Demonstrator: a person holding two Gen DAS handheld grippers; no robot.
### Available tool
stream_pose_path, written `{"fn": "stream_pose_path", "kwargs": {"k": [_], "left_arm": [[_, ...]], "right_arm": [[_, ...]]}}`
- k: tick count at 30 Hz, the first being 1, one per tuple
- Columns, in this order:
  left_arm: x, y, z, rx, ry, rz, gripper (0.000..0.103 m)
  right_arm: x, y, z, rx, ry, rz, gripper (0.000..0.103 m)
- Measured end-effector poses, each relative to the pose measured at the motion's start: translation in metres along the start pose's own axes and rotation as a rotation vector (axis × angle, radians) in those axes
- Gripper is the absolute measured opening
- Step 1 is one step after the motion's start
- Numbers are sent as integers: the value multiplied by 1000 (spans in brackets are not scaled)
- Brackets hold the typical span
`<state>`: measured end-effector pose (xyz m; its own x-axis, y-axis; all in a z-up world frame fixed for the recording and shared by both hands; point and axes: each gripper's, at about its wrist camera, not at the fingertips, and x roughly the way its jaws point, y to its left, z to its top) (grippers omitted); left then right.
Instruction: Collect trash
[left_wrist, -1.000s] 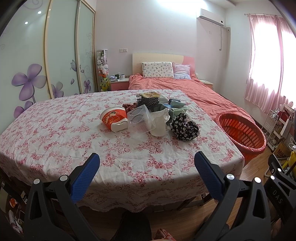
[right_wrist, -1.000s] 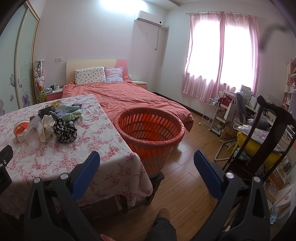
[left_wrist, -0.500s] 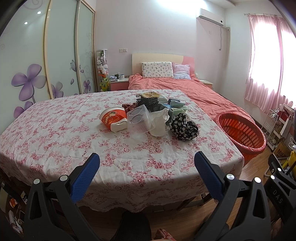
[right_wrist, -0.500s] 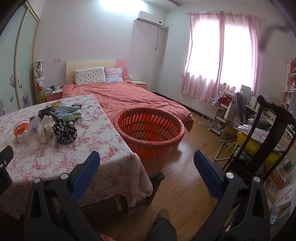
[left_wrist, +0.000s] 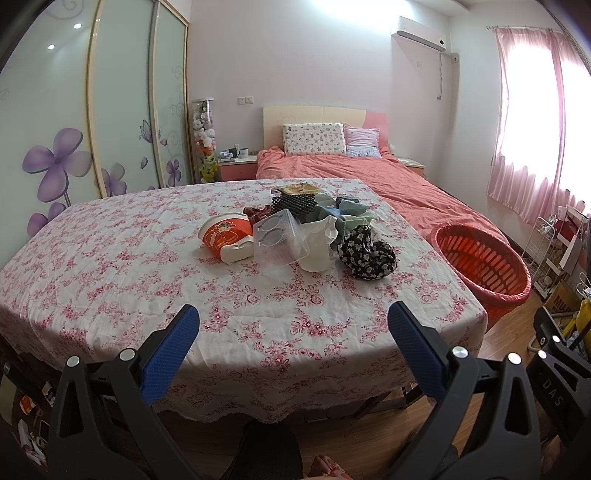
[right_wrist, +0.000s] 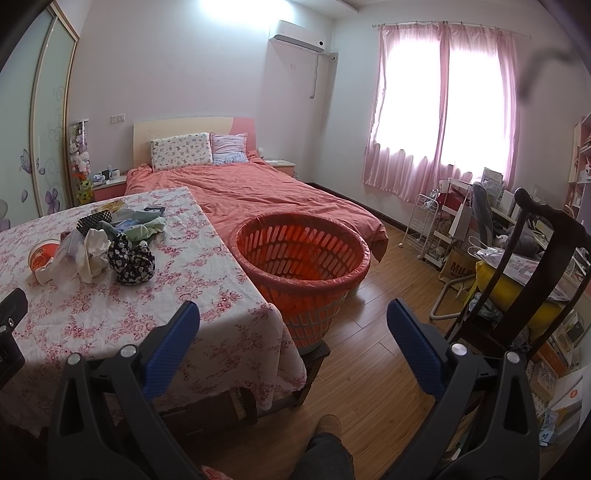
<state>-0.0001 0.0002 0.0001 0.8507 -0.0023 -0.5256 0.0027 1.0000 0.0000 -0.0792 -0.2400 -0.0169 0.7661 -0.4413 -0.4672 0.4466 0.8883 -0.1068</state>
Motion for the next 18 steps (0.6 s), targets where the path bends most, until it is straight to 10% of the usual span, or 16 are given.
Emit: {"fn": "stream_pose_path", "kwargs": {"k": [18], "left_arm": [[-1,-3,-3,-1,2,-1,101]], "right_arm": [[2,2,1,1,1,1,99]]}}
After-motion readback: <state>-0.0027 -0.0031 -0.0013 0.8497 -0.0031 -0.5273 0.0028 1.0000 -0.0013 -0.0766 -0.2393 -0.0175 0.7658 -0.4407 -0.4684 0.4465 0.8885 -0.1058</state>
